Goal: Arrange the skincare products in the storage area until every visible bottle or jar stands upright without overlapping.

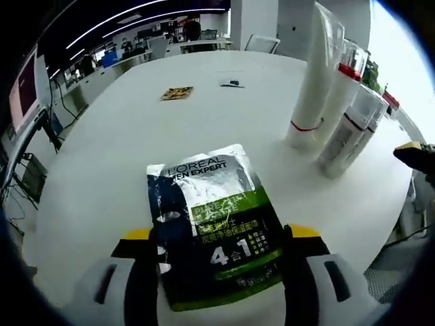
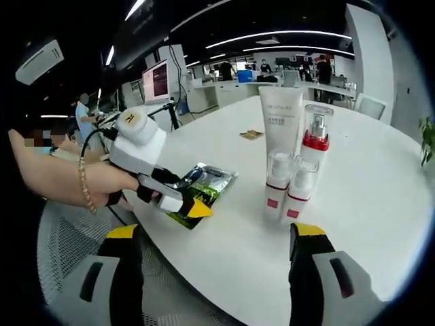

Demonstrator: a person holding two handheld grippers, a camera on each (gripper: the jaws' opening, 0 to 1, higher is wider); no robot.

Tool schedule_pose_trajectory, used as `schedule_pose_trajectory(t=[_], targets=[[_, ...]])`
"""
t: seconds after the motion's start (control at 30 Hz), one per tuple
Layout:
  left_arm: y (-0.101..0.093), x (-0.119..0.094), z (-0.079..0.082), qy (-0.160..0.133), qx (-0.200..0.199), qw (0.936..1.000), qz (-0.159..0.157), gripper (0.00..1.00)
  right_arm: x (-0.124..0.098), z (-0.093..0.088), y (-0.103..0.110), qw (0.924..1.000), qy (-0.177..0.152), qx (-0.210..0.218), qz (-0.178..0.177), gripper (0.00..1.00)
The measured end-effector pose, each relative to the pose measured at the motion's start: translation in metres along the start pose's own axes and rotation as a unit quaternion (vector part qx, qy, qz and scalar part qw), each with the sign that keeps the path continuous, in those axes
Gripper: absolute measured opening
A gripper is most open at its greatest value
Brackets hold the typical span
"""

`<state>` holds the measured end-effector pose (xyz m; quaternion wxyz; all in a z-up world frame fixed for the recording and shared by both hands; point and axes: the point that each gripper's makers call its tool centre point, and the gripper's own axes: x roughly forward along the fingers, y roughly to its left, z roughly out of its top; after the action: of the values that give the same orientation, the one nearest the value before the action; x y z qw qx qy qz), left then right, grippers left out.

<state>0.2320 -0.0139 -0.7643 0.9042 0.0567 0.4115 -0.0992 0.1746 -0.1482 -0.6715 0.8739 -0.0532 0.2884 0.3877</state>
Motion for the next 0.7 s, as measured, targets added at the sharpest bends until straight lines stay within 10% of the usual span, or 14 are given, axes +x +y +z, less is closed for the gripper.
schedule_pose_trajectory(t=[0.47,0.7], targets=[[-0.009,0.012,0.004,-0.019,-0.029,0.9986,-0.041,0.14,0.0,0.001,-0.004,0.9999,-0.005,0.0,-0.011,0.86],[-0.01,0.003,0.006,-0.031,-0.053,0.9952,-0.076,0.08,-0.002,0.003,-0.008,0.9997,-0.012,0.004,-0.021,0.83]])
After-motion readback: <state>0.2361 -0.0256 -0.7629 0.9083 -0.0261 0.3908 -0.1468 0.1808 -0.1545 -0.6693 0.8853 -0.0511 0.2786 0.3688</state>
